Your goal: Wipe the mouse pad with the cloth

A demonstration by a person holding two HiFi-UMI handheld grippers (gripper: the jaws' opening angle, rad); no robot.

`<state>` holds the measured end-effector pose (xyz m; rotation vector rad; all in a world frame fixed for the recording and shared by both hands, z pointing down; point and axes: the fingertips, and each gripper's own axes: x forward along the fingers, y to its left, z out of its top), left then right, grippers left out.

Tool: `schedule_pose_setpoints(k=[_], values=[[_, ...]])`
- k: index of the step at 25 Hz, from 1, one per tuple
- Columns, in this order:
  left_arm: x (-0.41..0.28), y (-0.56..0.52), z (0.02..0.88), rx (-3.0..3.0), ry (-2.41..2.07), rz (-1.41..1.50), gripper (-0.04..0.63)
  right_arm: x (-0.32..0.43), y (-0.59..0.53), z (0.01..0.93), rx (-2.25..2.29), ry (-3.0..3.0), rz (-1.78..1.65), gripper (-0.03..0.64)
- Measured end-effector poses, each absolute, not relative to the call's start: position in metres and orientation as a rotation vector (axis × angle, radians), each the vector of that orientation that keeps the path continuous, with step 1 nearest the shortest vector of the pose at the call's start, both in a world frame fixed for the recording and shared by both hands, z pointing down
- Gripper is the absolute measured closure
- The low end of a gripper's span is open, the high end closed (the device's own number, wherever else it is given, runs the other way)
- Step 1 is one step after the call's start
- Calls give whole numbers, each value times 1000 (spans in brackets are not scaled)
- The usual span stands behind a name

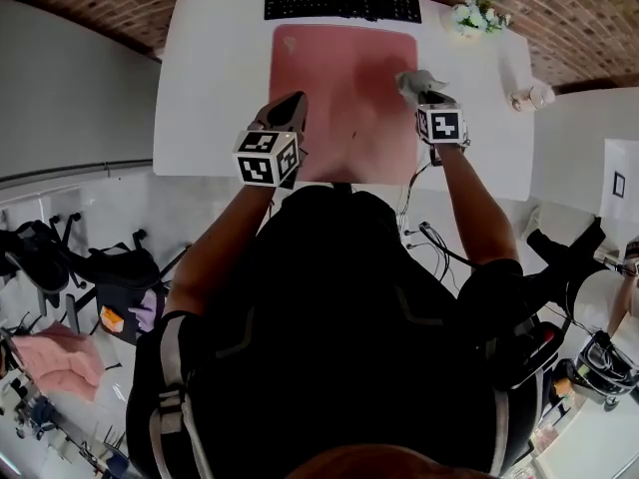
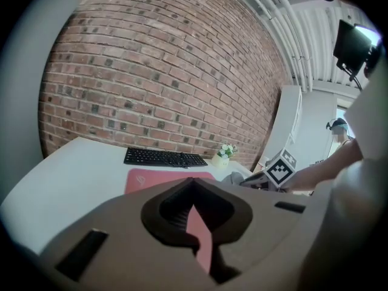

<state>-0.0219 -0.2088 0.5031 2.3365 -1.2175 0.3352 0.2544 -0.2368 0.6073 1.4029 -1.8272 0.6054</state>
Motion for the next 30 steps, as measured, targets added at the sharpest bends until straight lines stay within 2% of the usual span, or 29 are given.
schedule_pose_setpoints(k=[7, 19, 24, 30], values=[[-63, -211, 492, 2268, -1346, 290, 594, 147, -287, 566, 1239, -2106, 493, 591], [-134, -211, 471, 2137, -1587, 211, 594, -35, -332, 596, 828, -2303, 443, 591], [-145, -209, 466, 2090, -1642, 203, 594, -72, -346, 618, 744, -2287, 440, 591], [-144, -205, 468, 2062, -1655, 199, 594, -82, -350, 650, 725, -2223, 456, 591]])
